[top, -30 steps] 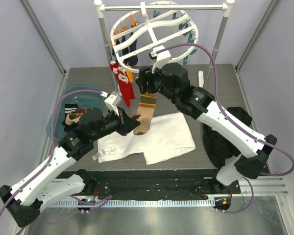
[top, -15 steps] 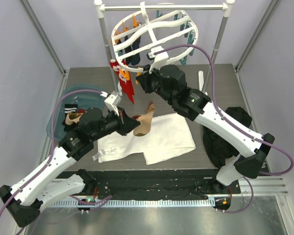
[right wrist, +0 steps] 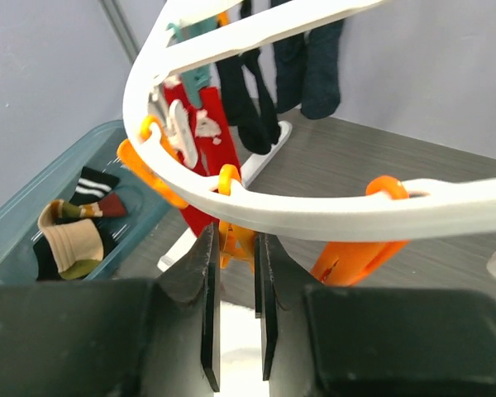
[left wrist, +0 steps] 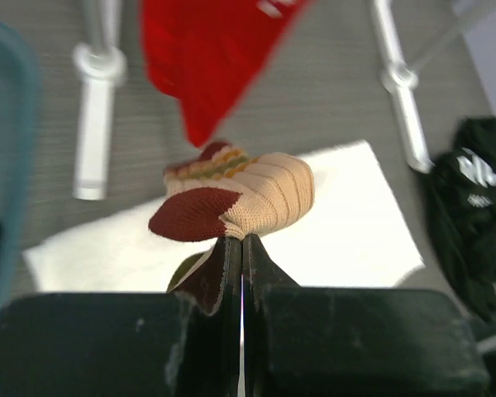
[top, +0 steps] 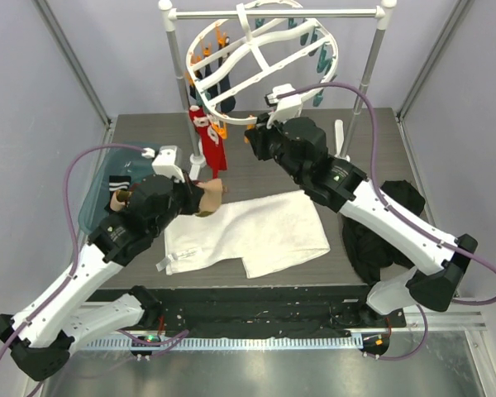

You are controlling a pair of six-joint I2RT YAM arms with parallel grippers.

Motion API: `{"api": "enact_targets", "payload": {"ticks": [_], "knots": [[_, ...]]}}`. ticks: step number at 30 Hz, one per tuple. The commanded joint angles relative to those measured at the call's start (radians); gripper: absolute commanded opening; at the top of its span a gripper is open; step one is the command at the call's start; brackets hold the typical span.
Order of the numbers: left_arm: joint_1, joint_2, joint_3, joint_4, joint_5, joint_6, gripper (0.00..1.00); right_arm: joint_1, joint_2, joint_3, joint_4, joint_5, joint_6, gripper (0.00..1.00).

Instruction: Remove the socks clipped to the hanger

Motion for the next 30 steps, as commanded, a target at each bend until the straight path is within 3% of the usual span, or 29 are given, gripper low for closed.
{"api": "enact_targets", "payload": {"ticks": [1, 4, 12, 25, 28, 29, 30], "knots": [[0.059, 0.031, 0.132, -0.108, -0.294, 0.069, 0.0, -0.039, -0.086, -0.028, 0.073, 0.045, -0.002, 0.16], [0.163, 0.068, 0.159, -0.115, -0.354, 0.079, 0.0, -0.071, -0.113, -0.062, 0.089, 0.024, -0.001, 0.2], [0.551, 0.215, 0.199, -0.108, -0.161, 0.041, 0.0, -0.145, -0.148, -0.091, 0.09, -0.021, -0.018, 0.27], [0.861, 0.428, 0.247, -0.096, -0.104, -0.043, 0.01, -0.252, -0.14, -0.131, 0.089, -0.065, -0.039, 0.3], [0.873, 0.468, 0.274, -0.129, -0.095, -0.051, 0.33, -0.26, -0.13, -0.13, 0.092, -0.085, -0.038, 0.31], [0.873, 0.475, 0.285, -0.147, -0.085, -0.051, 0.55, -0.263, -0.123, -0.127, 0.09, -0.09, -0.039, 0.32], [0.873, 0.479, 0.294, -0.173, -0.079, -0.049, 0.64, -0.261, -0.12, -0.12, 0.09, -0.094, -0.039, 0.33]]}}
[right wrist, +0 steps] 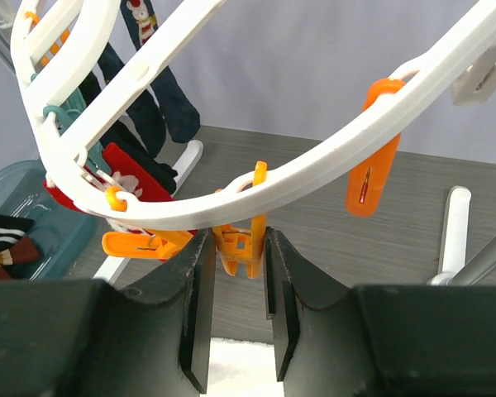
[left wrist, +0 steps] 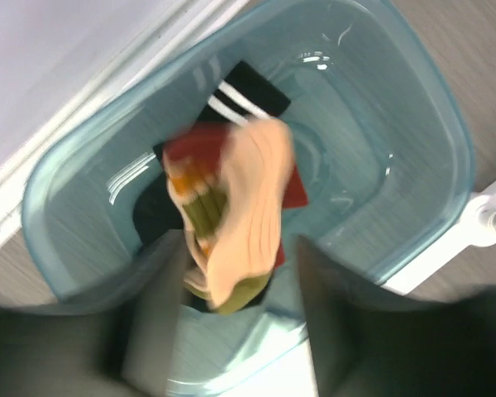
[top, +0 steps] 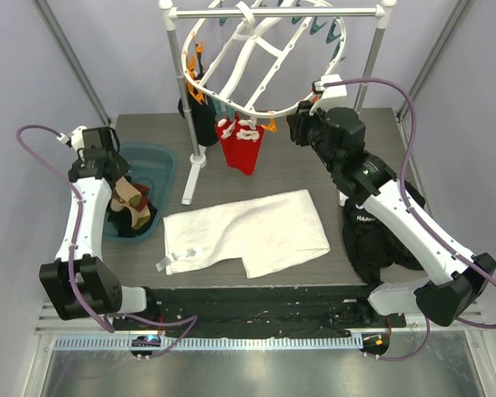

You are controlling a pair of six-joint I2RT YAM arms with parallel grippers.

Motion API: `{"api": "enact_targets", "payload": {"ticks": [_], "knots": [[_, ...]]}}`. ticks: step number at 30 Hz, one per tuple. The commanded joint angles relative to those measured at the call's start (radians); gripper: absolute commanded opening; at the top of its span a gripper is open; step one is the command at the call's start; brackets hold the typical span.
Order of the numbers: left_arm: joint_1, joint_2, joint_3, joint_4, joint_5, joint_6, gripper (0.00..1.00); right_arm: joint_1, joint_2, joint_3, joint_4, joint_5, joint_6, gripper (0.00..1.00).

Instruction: Remove the socks clipped to the hanger

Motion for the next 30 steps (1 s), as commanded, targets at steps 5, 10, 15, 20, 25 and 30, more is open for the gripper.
{"api": "enact_targets", "payload": {"ticks": [5, 10, 15, 20, 25, 30], "knots": [[-0.001, -0.024, 0.072, -0.05, 0.148, 0.012, 0.88, -0.006, 0.003, 0.028, 0.045, -0.034, -0.014, 0.38], [-0.038, -0.12, -0.021, 0.056, 0.415, 0.043, 0.9, -0.007, -0.01, 0.025, 0.042, -0.037, -0.016, 0.43], [-0.14, -0.195, -0.135, 0.257, 0.683, 0.008, 0.9, -0.007, -0.014, 0.028, 0.041, -0.02, -0.022, 0.44], [-0.387, -0.211, -0.13, 0.314, 0.626, 0.048, 0.9, -0.007, -0.03, 0.028, 0.038, -0.046, -0.001, 0.44], [-0.513, -0.209, -0.137, 0.418, 0.627, 0.065, 0.89, -0.009, -0.043, 0.022, 0.038, -0.056, 0.012, 0.44], [-0.662, -0.157, -0.135, 0.504, 0.556, 0.115, 0.9, -0.007, -0.048, 0.012, 0.044, -0.094, 0.03, 0.44]]}}
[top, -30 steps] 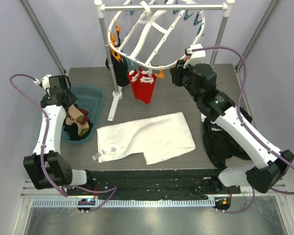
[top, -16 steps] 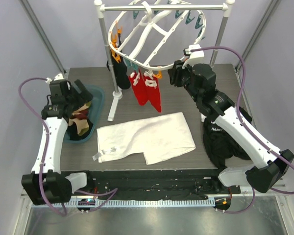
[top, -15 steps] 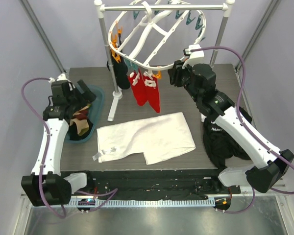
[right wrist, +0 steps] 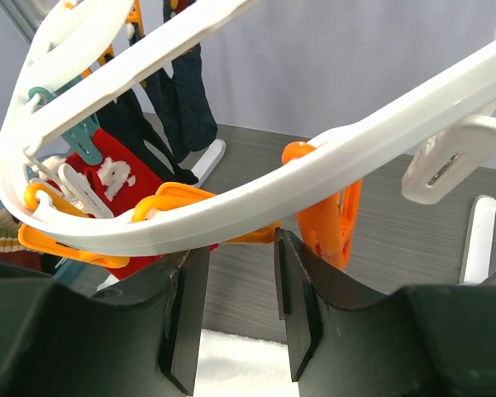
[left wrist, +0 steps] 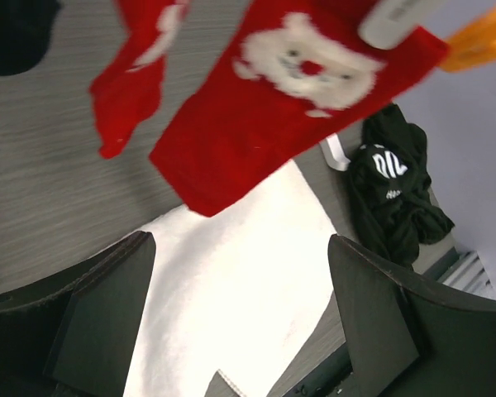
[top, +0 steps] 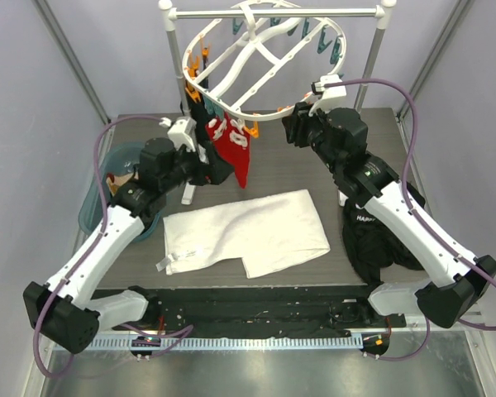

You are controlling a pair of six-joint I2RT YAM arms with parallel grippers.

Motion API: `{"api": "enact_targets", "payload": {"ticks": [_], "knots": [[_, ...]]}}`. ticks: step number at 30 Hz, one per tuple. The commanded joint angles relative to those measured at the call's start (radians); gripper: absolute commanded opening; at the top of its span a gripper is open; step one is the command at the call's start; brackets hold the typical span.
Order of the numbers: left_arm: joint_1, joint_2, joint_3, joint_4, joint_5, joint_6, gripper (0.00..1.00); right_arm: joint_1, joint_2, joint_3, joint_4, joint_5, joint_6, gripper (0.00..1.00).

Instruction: Remove the socks clipped to the hanger

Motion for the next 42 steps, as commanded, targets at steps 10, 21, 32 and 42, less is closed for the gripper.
{"api": "enact_targets", "payload": {"ticks": [10, 21, 32, 42], "knots": [[-0.181, 0.199, 0.044, 0.261, -0.201, 0.061, 0.9, 0.0, -0.034, 0.006, 0.053, -0.072, 0.04, 0.44], [-0.205, 0.257, 0.036, 0.36, -0.269, 0.093, 0.17, -0.002, -0.031, 0.001, 0.059, -0.069, 0.039, 0.44], [-0.214, 0.222, -0.003, 0.344, -0.28, 0.083, 0.19, -0.003, -0.037, -0.005, 0.065, -0.07, 0.051, 0.44], [-0.267, 0.257, -0.036, 0.464, -0.428, 0.126, 0.87, -0.002, -0.051, -0.003, 0.064, -0.078, 0.048, 0.44]]}}
